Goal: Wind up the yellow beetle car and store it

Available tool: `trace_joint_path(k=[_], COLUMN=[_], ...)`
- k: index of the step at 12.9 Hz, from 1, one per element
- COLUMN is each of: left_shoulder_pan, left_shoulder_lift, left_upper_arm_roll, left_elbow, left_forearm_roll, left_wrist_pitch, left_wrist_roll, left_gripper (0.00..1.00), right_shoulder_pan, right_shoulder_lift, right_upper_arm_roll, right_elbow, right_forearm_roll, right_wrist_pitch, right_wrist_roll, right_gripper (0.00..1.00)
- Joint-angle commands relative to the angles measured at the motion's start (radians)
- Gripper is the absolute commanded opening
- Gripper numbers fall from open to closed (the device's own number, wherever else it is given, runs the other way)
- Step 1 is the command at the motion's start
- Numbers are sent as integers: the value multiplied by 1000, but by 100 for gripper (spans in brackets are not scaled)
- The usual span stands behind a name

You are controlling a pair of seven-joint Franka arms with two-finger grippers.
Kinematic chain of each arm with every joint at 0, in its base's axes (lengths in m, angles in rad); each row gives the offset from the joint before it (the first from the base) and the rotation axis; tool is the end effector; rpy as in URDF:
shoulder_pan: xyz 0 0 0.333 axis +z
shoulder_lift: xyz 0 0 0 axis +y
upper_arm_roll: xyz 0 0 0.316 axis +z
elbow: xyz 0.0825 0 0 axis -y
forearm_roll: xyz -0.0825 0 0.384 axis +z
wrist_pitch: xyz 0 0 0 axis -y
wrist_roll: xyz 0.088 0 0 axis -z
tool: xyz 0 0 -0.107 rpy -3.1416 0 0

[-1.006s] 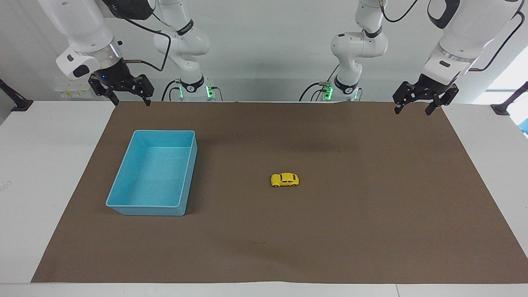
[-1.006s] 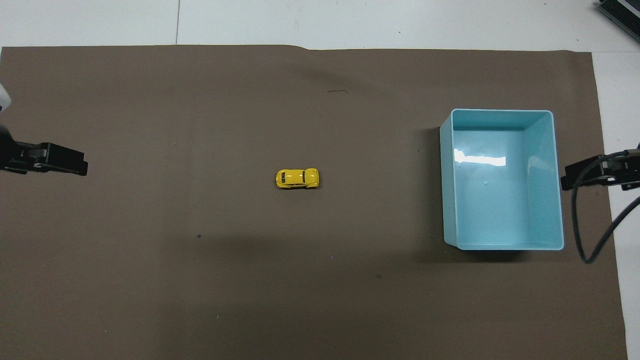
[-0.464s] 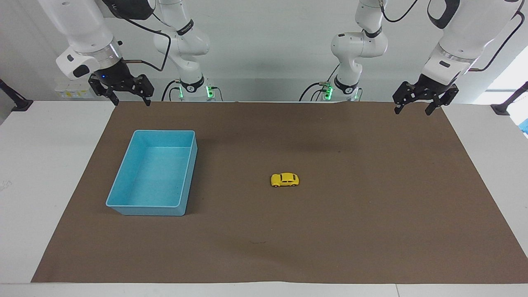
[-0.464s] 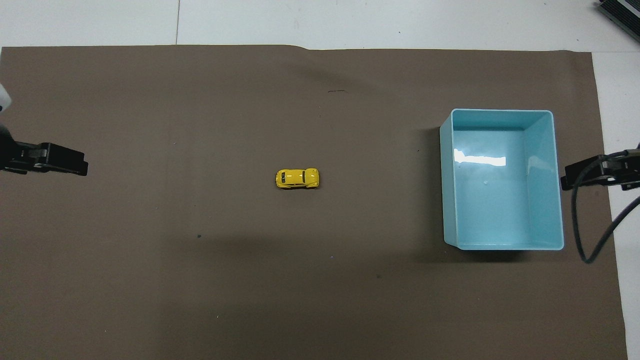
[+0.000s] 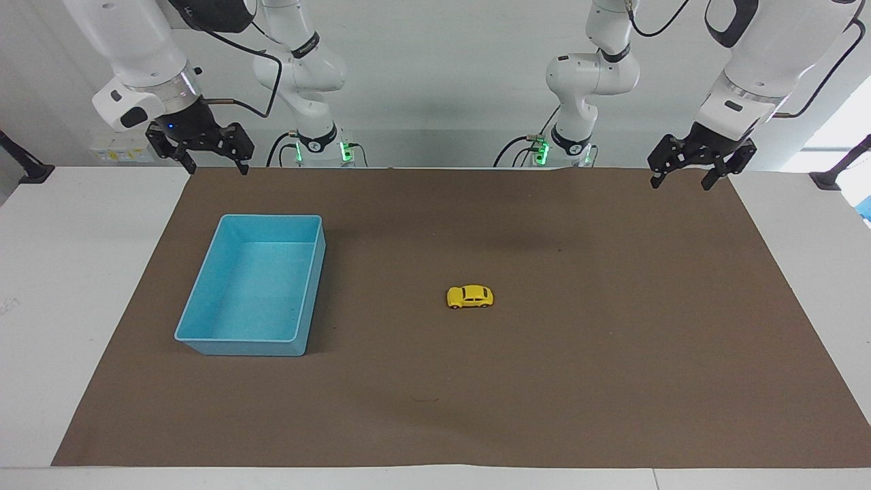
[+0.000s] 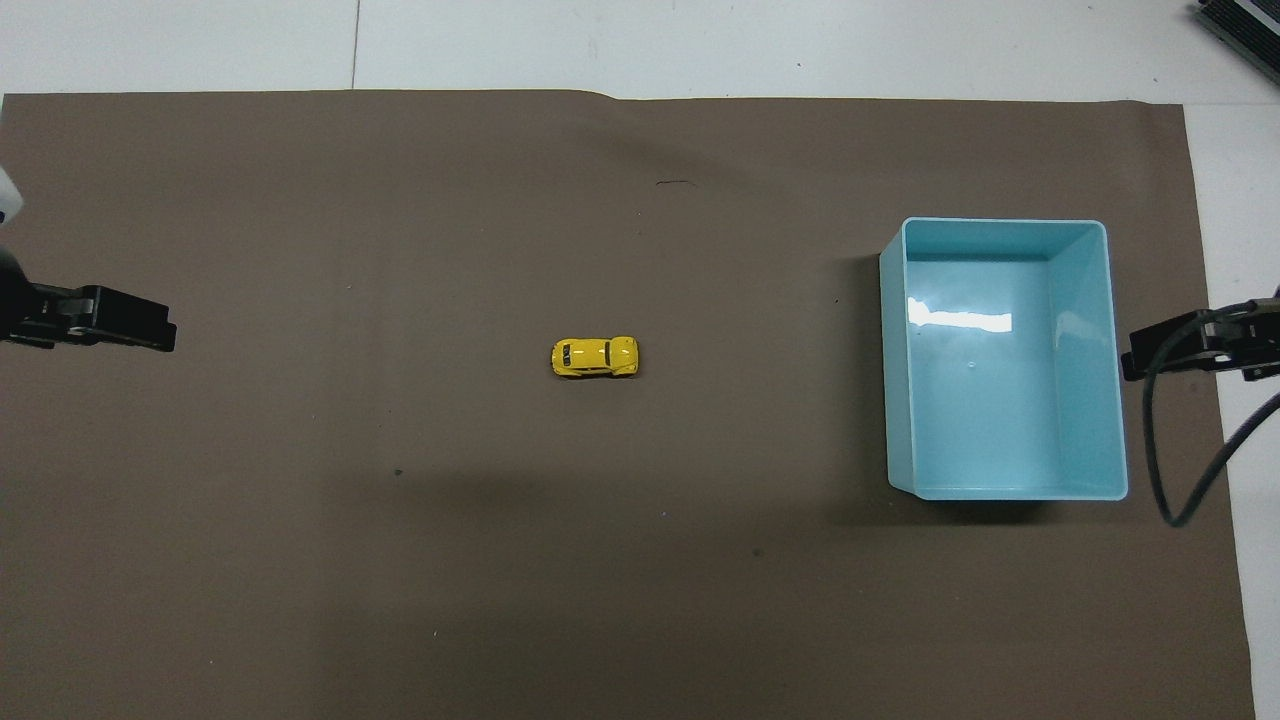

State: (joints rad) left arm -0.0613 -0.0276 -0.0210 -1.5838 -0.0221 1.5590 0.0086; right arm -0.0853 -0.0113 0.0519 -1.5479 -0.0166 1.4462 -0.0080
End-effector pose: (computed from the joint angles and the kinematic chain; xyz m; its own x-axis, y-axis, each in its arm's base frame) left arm 0.5427 -0.0473 0.6325 0.9958 -0.0910 0.0030 -0.0911 -0.9956 0.0215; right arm 0.5375 -0.0197 0.6310 0.9955 -0.0274 -0.0904 -0.0260 -0.9995 0.0165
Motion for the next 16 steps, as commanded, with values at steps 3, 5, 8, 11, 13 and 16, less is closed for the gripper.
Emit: trace_joint_path(k=[3,5,8,11,13,16], left_shoulder_pan=[-6,-6,-18,-35,-58,-64], left_shoulder_lift=[-15,-14,-12,-12,-11,-11], left_upper_arm_roll=[6,6,3,3,1,0], left_elbow=[-25,-31,-50,-67,-73,-81], left_forearm_roll=[-13,-13,-13,-13,-13,-13], left_wrist_pitch=[16,16,29,32,32,33], left_wrist_roll=[-4,-59,-310,-479,-544,-663], left_gripper=[100,100,100,100,100,100], right_shoulder_pan=[-10,-10,-8,-8,-10,-10], right_shoulder_lift=[5,5,5,5,5,5], right_upper_arm_roll=[5,5,5,5,5,5], right_elbow=[11,11,11,11,11,11], right_forearm_roll=[15,15,15,15,15,15], right_wrist_pitch=[-4,-4,-4,-4,-4,-4], right_wrist_roll=[10,10,10,10,10,10], right_gripper=[100,100,100,100,100,100])
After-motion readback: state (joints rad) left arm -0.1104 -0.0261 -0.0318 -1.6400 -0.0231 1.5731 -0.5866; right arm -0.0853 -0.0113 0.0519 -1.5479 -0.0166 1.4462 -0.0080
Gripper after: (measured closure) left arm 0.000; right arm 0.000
